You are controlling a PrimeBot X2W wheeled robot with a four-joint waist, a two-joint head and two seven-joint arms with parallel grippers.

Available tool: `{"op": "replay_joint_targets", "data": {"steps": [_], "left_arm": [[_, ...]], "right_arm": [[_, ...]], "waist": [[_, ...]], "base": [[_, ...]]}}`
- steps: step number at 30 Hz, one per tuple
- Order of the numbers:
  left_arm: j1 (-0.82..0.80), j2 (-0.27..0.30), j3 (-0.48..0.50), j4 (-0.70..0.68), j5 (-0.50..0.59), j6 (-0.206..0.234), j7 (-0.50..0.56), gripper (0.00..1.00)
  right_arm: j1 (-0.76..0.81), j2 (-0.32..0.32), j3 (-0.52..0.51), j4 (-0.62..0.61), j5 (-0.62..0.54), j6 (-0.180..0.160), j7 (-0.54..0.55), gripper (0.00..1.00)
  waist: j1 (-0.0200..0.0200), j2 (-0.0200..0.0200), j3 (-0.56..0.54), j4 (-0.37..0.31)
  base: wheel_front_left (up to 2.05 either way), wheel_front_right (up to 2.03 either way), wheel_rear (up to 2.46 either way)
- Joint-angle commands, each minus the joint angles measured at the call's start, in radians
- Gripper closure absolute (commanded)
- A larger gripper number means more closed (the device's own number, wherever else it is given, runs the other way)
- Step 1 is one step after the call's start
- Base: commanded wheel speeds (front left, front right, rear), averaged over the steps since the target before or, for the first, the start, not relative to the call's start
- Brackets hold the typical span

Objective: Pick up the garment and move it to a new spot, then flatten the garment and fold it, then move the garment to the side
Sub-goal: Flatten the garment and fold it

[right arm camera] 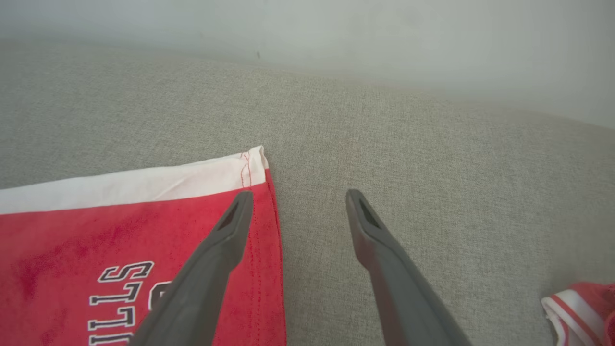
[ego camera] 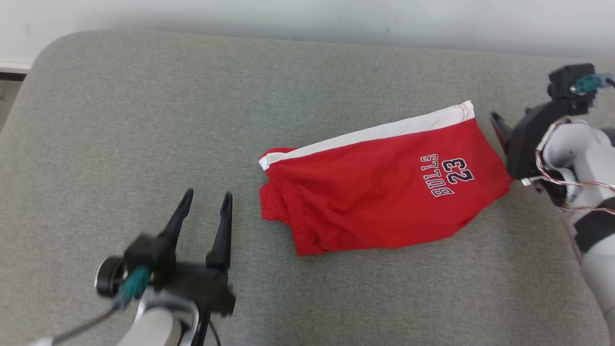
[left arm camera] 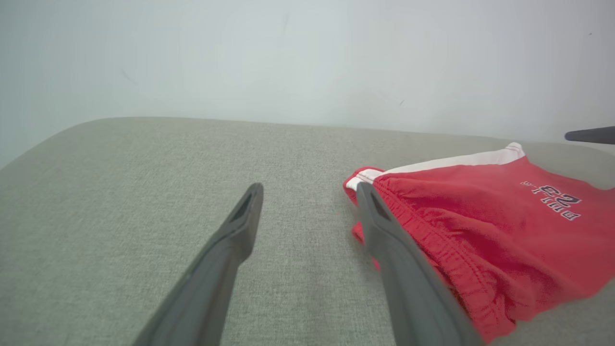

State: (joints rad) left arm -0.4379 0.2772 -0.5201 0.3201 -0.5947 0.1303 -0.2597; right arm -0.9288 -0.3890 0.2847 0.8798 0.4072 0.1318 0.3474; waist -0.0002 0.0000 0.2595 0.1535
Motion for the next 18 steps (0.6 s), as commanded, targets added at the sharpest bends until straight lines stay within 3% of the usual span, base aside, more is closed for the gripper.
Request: {"op": "replay_joint_targets", "data": {"steps": [1,7,18], "left_arm": [[0.064,0.022,0.011,-0.063,0.039,0.01,-0.006,0.0],[0.221,0.062,0.066,-0.231,0.093,0.009,-0.005,0.0],[0.345,0.018,0.155,-0.322,0.153,-0.017,-0.005,0.0]], "right_arm": [[0.028,-0.015,-0.006,-0.007,0.005,-0.002,0.023,0.0],[0.062,-0.034,-0.059,-0.008,0.008,-0.002,0.083,0.0],[0.124,0.038,-0.18,0.034,-0.035,-0.002,0.174,0.0]], "waist": [[0.0002,0.0,-0.011,0.012],[0.0002,0.0,-0.002,0.029],[0.0002,0.0,0.016,0.084]], "base": [[0.0,0.0,0.0],[0.0,0.0,0.0],[0.0,0.0,0.0]]}}
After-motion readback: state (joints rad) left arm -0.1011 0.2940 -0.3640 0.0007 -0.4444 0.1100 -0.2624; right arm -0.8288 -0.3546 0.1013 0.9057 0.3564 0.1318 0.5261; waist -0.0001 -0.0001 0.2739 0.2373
